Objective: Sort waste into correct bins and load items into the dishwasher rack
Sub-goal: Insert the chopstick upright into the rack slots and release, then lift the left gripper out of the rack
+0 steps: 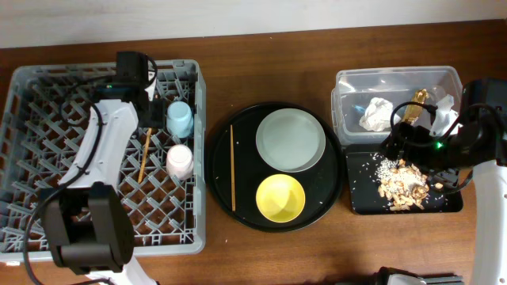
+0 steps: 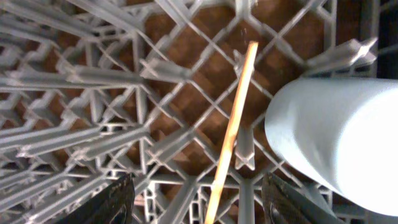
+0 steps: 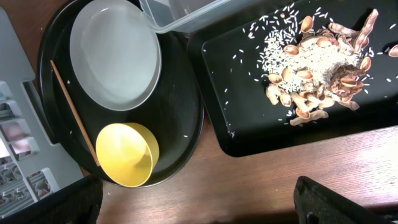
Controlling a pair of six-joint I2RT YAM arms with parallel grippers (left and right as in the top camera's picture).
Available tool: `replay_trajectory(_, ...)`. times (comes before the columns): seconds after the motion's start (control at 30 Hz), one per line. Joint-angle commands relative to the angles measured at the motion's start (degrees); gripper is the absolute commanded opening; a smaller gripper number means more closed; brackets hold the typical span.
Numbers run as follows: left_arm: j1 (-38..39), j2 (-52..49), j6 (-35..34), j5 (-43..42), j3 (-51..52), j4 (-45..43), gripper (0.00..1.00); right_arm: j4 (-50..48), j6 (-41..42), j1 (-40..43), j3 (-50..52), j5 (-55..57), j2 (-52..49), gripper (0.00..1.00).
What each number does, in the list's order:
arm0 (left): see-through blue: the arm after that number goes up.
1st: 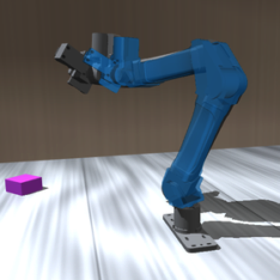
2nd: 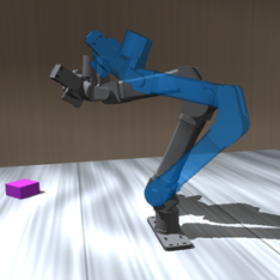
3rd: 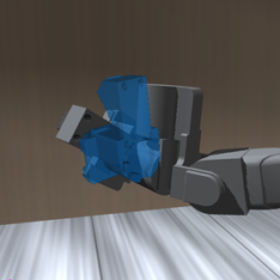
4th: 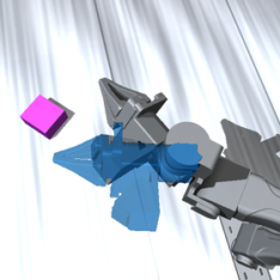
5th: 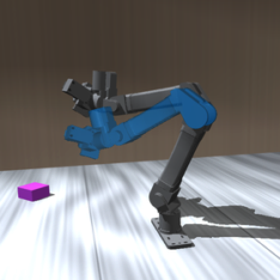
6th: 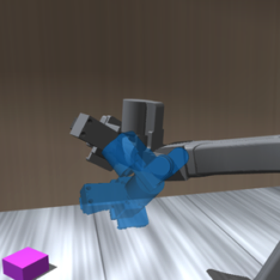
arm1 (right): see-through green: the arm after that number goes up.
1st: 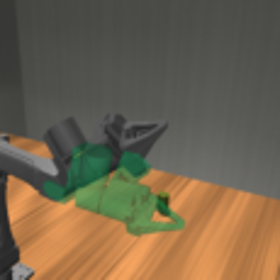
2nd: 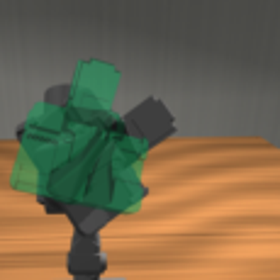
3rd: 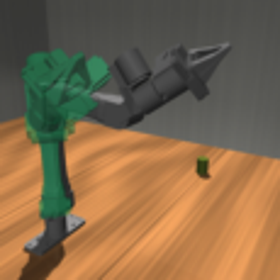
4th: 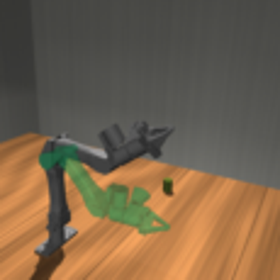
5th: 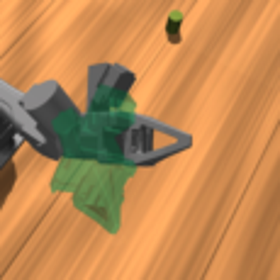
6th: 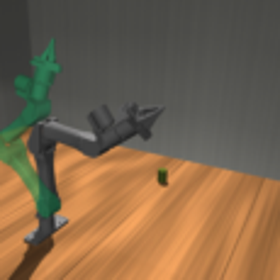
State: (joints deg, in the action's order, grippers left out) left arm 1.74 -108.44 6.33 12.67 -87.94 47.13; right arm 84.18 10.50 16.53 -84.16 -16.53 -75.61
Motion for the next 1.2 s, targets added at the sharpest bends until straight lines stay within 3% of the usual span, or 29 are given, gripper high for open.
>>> replay_trajectory(0.0, -0.02, 1.77, -3.82, 0.52, -8.04, 3.87, 0.65, 0.02, -0.22, 0.37, -0.07, 0.55, -0.15, 0.99)
replay_trajectory(0.07, 0.59, 3.21, -4.66, 0.37, -11.06, 5.95, 0.58, 0.02, -0.22, 0.37, -0.07, 0.55, -0.15, 0.99)
replay_trajectory(0.1, 0.79, 3.69, -4.66, 0.35, -11.72, 6.38, 0.51, 0.02, -0.22, 0.37, -0.07, 0.55, -0.15, 0.98)
replay_trajectory(0.13, 1.11, 4.59, -4.85, 0.35, -12.37, 6.56, 0.36, 0.02, -0.22, 0.37, -0.07, 0.55, -0.15, 0.99)
replay_trajectory(0.2, 1.27, 5.64, -5.92, -0.39, -12.41, 6.51, 0.32, 0.02, -0.22, 0.37, -0.07, 0.55, -0.15, 0.99)
replay_trajectory(0.37, 1.25, 3.98, -5.86, -7.61, -12.33, 6.16, 0.33, 0.02, -0.22, 0.37, -0.07, 0.55, -0.15, 0.99)
replay_trajectory(0.53, 1.07, -3.54, -4.74, -7.06, -12.28, 4.31, 0.45, 0.02, -0.22, 0.37, -0.07, 0.55, -0.15, 0.98)
replay_trajectory(0.63, 0.98, -8.44, -4.55, -6.86, -12.28, 2.69, 0.46, 0.02, -0.22, 0.37, -0.07, 0.55, -0.15, 0.99)
replay_trajectory(0.77, -0.28, -11.5, -4.57, -6.19, -12.28, 1.31, 0.34, 0.02, -0.22, 0.37, -0.07, 0.55, -0.15, 0.99)
replay_trajectory(0.97, -3.02, -11.56, -4.59, -0.83, -12.31, 1.18, 0.03, 0.02, -0.22, 0.35, -0.07, 0.55, -0.15, 0.98)
replay_trajectory(1.17, -3.28, -11.17, -4.59, -0.85, -13.38, 1.86, 0.0, 0.02, -0.22, 0.37, -0.07, 0.55, -0.15, 0.99)
